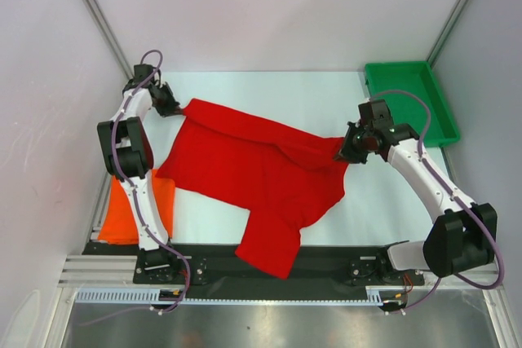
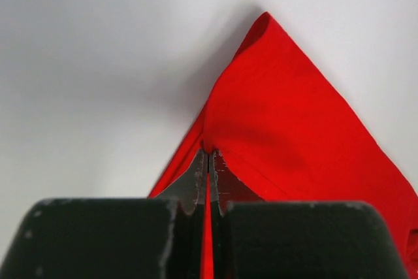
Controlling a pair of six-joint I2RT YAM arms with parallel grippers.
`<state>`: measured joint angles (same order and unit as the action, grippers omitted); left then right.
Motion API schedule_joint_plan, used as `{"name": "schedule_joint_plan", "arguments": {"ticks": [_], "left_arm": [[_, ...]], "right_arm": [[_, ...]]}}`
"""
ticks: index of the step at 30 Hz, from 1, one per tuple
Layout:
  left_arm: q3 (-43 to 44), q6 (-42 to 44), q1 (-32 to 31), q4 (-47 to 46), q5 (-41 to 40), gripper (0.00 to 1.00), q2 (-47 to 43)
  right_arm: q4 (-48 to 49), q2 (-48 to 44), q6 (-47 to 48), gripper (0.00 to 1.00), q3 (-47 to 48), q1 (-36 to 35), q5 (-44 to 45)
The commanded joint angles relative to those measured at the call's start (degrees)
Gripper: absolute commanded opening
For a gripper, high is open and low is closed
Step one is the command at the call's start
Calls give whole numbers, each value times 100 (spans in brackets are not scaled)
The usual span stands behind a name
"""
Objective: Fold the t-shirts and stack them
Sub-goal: Fold the tshirt
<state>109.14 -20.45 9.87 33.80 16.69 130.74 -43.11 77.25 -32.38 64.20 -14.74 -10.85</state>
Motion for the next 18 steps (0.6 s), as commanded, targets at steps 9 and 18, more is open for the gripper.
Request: {"name": "schedule_joint_plan", "arguments": {"ticks": [9,18], "left_arm": [[-332,243,15,100,-69,1,-329],[-411,278,15,144,-271,1,-347]], "right_arm": [[-127,-263,127,0,-83,130,-57],[-136,-299,100,0,-233,33,-260]]}}
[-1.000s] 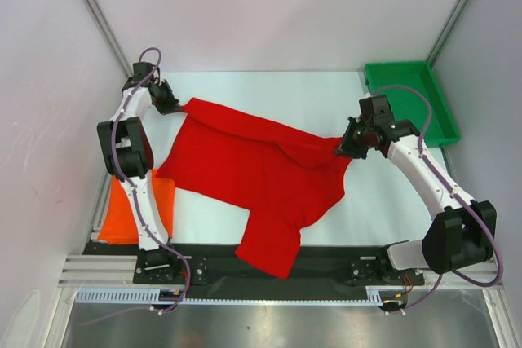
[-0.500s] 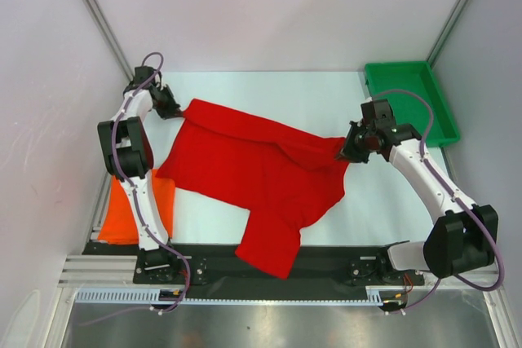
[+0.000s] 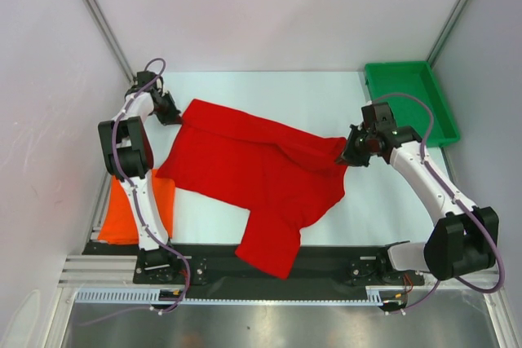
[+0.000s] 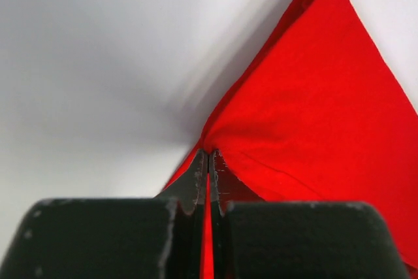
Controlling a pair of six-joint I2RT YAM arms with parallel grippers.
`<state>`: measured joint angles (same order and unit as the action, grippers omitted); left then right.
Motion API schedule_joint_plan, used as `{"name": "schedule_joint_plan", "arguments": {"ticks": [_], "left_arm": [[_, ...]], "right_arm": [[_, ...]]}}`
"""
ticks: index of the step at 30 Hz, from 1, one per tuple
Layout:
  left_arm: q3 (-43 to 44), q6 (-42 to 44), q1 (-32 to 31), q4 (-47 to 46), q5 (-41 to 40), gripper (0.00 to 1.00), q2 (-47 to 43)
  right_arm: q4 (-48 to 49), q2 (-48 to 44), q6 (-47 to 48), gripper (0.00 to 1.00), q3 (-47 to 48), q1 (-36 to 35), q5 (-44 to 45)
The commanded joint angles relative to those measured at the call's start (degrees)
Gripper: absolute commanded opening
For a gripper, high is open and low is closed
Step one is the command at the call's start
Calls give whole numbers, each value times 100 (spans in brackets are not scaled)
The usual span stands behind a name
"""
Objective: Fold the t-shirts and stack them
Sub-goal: Fold the tshirt
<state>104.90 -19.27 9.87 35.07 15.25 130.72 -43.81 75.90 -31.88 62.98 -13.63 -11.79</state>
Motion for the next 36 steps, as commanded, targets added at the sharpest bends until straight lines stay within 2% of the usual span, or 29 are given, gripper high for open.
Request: {"name": "schedule_joint_plan", "arguments": {"ticks": [1,3,4,6,7,8,10,11,14,19,22,28,31,33,34,36], "left_arm": [[30,169,15,17,-118,1,-336],[57,178,15,44,-136,4,-336],[22,195,6,87,-179,11,-354],[-31,265,6,97,-241,13,-389],[-66,335,15,166,-468,20,-424],[-119,388,15,167,-600,25,-555],[-233,537,15,167,-1047,37,-748],[-260,582,6,167,-1154,39,-915],[-172,687,6,158,-1444,47,-1109],[-163,232,-37,36,-998,47,-1162],[-181,195,-431,-44,-743,46,-1180],[-225,90,-934,-176,-382,42,-1066],[-207,37,-1171,-193,-260,40,-1048],[-198,46,-1198,-202,-250,40,-1048],[-198,55,-1198,-202,-233,40,-1039],[-207,81,-1198,-194,-268,40,-1031]], "right_arm": [[-66,-189,33,0,-154,-105,-157],[-40,-233,-11,0,-321,-131,-148],[-40,-286,-3,0,-382,-131,-139],[-40,-339,-38,2,-619,-62,-139],[-48,-356,-46,5,-690,-26,-217],[-48,-383,-3,19,-769,9,-297],[-83,-374,339,34,-840,79,-429],[-136,-322,523,50,-797,132,-473],[-119,-68,1122,68,-507,396,-448],[915,881,580,70,3,624,106],[1339,1644,507,67,712,704,133],[1236,2945,753,66,1707,730,659],[1095,3246,710,66,2130,765,801],[1103,3422,561,61,2192,791,731],[1181,3458,516,54,2183,791,661],[1287,3546,420,47,2131,791,599]]}}
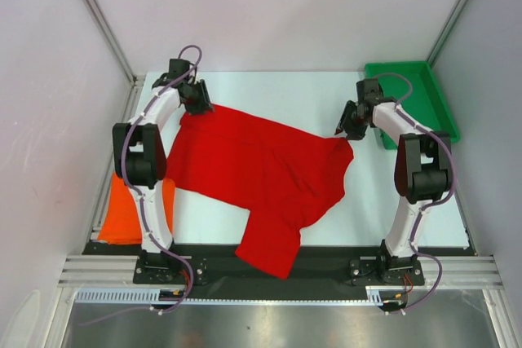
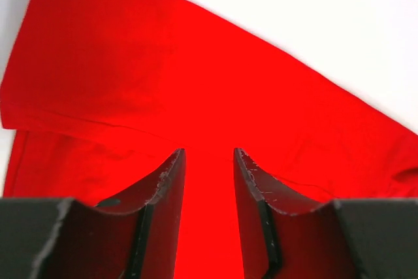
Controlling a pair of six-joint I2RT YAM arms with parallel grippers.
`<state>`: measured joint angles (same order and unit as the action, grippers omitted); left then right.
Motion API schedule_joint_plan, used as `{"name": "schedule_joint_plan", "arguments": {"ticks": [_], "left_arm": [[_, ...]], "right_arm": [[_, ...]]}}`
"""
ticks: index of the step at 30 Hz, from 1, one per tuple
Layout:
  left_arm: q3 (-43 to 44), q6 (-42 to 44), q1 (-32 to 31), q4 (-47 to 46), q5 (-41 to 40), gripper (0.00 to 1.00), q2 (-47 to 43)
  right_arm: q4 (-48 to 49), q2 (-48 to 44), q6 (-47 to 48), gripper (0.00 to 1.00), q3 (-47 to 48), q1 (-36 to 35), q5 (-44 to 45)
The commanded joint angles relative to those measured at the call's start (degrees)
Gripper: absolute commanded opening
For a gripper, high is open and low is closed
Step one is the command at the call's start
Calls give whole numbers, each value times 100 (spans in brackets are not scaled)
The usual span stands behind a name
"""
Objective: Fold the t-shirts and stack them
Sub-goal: Fold the tshirt
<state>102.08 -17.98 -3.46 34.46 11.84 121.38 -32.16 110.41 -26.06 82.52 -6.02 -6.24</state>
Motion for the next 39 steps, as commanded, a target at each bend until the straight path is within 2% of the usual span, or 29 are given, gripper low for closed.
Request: {"name": "schedule_joint_plan", "arguments": {"ticks": [1,6,11,12,15,16,17,20,21,24,25,28,32,35,36,39], "left_arm": [[66,-57,135,-132,82,40,-89],[-275,-346,109,-150,538,37,-220],[-899,-487,-356,-264,1197,40,-606],[-1223,-540,-461,-395,1433,42,-685],[-1812,-602,-944,-615,1759,43,-1063],[-1902,-610,-1198,-624,1839,43,-1151],[-1990,-619,-1331,-633,1901,43,-1195],[-2140,-628,-1797,-721,2182,43,-1205],[-2105,-654,-1894,-756,2313,43,-1170],[-2008,-890,-2236,-809,2569,43,-959],[-2008,-944,-2298,-844,2604,42,-924],[-2131,-1207,-2483,-1142,2657,36,-809],[-2456,-1603,-2677,-1783,2491,29,-721],[-2623,-1849,-2826,-2056,2263,27,-651],[-2623,-1876,-2905,-2083,2210,28,-607],[-2588,-1964,-3019,-2101,1999,31,-484]], "right_arm": [[227,130,-232,40,133,31,-26],[245,262,-364,37,45,31,-62],[439,384,-399,35,-8,57,-123],[456,411,-399,32,1,66,-149],[352,464,-373,13,27,84,-1],[290,438,-364,3,27,101,183],[237,420,-338,1,10,101,272],[79,376,-189,0,-43,101,562],[35,376,-93,1,-52,110,580],[-9,280,109,21,-17,75,396],[-53,201,136,33,-17,49,396],[-202,-299,224,50,-25,-83,439],[-545,-994,304,55,-217,-294,466],[-493,-1591,269,53,-839,-417,-86],[-327,-1897,251,52,-1052,-443,-584],[77,-2304,84,50,-1990,-654,-1281]]}}
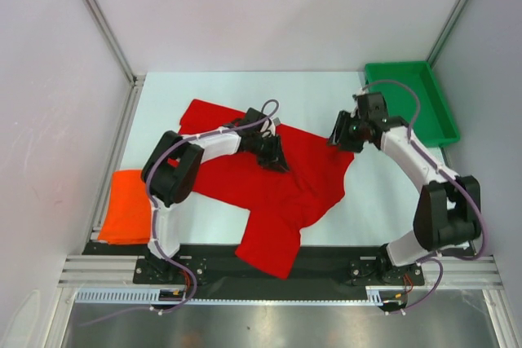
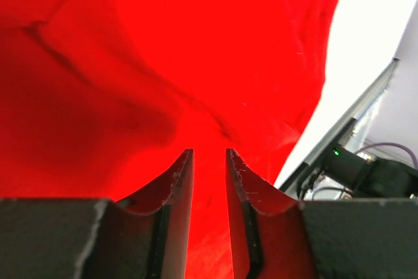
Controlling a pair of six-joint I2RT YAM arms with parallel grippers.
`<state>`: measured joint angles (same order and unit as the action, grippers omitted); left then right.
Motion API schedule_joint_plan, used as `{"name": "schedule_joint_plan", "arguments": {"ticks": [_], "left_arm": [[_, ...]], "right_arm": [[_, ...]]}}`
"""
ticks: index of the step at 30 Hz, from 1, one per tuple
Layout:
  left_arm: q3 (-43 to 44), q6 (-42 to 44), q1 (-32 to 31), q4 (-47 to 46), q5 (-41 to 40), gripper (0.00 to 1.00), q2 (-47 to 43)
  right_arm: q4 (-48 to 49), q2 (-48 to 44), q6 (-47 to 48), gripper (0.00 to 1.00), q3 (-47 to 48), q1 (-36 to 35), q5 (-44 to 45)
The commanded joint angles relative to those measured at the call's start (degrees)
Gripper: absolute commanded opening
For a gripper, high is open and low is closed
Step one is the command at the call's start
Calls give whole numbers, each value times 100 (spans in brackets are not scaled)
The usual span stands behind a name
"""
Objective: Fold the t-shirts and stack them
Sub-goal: Fold the tshirt
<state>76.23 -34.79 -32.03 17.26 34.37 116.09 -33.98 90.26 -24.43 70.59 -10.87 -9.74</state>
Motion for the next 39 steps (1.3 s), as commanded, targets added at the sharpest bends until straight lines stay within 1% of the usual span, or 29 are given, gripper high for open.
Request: {"name": "schedule_joint_plan", "arguments": {"ticks": [1,3,5,6,7,9,11,12,16,17,18,20,21,23,24,25,28,31,32,34,35,38,39], "left_arm": [[-46,-318,-180,-381,-325,31,-25],[-308,-423,-181,-486,-500,31,-200],[-494,-406,-181,-487,-563,33,-482],[-538,-389,-181,-478,-598,33,-561],[-573,-380,-172,-451,-598,34,-622],[-644,-371,-172,-390,-572,33,-719],[-714,-432,-172,-372,-484,33,-790],[-741,-450,-172,-372,-466,33,-807],[-776,-442,-172,-346,-440,33,-983],[-767,-415,-172,-294,-466,33,-1009],[-741,-406,-163,-267,-466,33,-1045],[-723,-397,-172,-205,-510,33,-1141],[-732,-397,-163,-196,-528,33,-1168],[-723,-397,-172,-161,-545,33,-1221],[-714,-389,-172,-118,-537,32,-1229],[-714,-389,-163,-117,-537,32,-1229],[-697,-380,-172,-73,-528,32,-1221],[-653,-450,-181,-82,-440,33,-1107],[-609,-494,-172,-99,-423,34,-1019],[-574,-669,-181,-230,-335,36,-914],[-513,-731,-181,-275,-308,39,-809],[-320,-924,-181,-425,-220,42,-615],[-258,-960,-181,-442,-220,43,-466]], "right_arm": [[356,-490,-80,50,-992,-256,-1064],[480,-605,-54,50,-1414,-598,-1153],[523,-720,-10,53,-1591,-898,-1110],[541,-738,77,54,-1635,-1203,-1022],[533,-738,122,60,-1679,-1337,-882],[532,-642,262,67,-1680,-1592,-566],[559,-423,324,68,-1654,-1681,-407],[567,-343,359,67,-1653,-1707,-345],[577,70,456,59,-1548,-1795,103],[524,132,456,58,-1478,-1795,399],[506,280,456,53,-1425,-1787,516],[471,422,500,49,-1285,-1778,796],[480,527,526,43,-1232,-1760,876],[454,624,553,36,-1109,-1682,965],[384,694,553,30,-952,-1646,1243],[383,712,553,27,-863,-1585,1246],[278,809,483,24,-547,-1269,1334],[251,1080,377,24,-213,-917,1168],[269,1151,394,24,-134,-830,1019],[278,1327,377,24,120,-653,1026],[234,1458,377,24,226,-592,826],[76,1425,447,27,508,-460,719],[49,1346,465,31,517,-433,693]]}}
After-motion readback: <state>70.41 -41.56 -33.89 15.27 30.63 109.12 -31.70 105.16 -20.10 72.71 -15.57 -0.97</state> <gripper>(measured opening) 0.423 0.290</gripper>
